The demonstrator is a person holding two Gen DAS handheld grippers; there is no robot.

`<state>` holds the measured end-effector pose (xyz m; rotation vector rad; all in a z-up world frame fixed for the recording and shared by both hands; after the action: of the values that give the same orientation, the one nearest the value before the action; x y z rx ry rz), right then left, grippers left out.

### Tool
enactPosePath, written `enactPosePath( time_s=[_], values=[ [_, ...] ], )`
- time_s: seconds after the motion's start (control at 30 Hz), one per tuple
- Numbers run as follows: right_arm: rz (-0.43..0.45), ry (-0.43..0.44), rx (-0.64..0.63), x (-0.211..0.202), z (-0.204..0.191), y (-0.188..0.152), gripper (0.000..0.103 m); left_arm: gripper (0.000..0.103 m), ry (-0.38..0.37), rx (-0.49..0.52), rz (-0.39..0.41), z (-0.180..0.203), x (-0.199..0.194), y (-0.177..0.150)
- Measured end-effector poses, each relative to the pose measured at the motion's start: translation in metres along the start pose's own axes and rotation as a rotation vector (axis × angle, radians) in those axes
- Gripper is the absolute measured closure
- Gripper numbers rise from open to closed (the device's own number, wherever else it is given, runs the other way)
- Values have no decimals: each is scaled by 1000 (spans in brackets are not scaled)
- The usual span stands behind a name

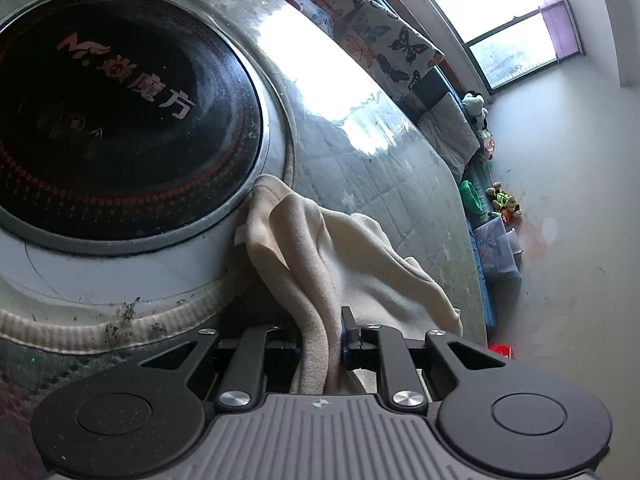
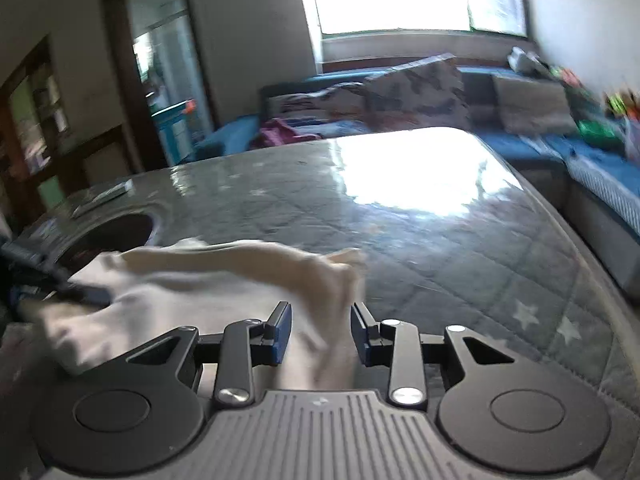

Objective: Fold clothes

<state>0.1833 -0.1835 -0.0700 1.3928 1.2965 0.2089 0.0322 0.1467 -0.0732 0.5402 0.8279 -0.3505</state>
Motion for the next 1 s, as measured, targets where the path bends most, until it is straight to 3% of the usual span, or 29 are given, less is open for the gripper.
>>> enactPosePath(
  time_s=[0.23,0.3,0.37,0.53,0.73,1.0],
  values=[
    [14,68,96,3,19,-6,71,85,13,34,14,5,2,2],
    [16,94,104,4,16,-7,87,85,20,44,21,6,2,3],
    [29,84,94,3,15,-7,93,85,30,56,28,6,1,3],
    [117,73,68,-20,2,0,95,85,36,129,50,24,-7,1],
    [187,-11,30,-66,8,8,95,86,-30,241,47,77,-6,-9],
    [199,-224,-8,-123,64,17,95,86,-124,339,-27,151,28,-51]
  ],
)
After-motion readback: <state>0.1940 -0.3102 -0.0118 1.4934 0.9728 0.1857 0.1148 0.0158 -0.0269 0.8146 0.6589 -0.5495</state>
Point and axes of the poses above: each gripper's, at about its wrist camera, not at the fingertips, and x roughly the way its jaws point, z to its right, y to its top, the point moved 8 cm from there along x, roughly the way its jaws point, and after that the axes turned 12 degrees about y, right-handed, at the moved point
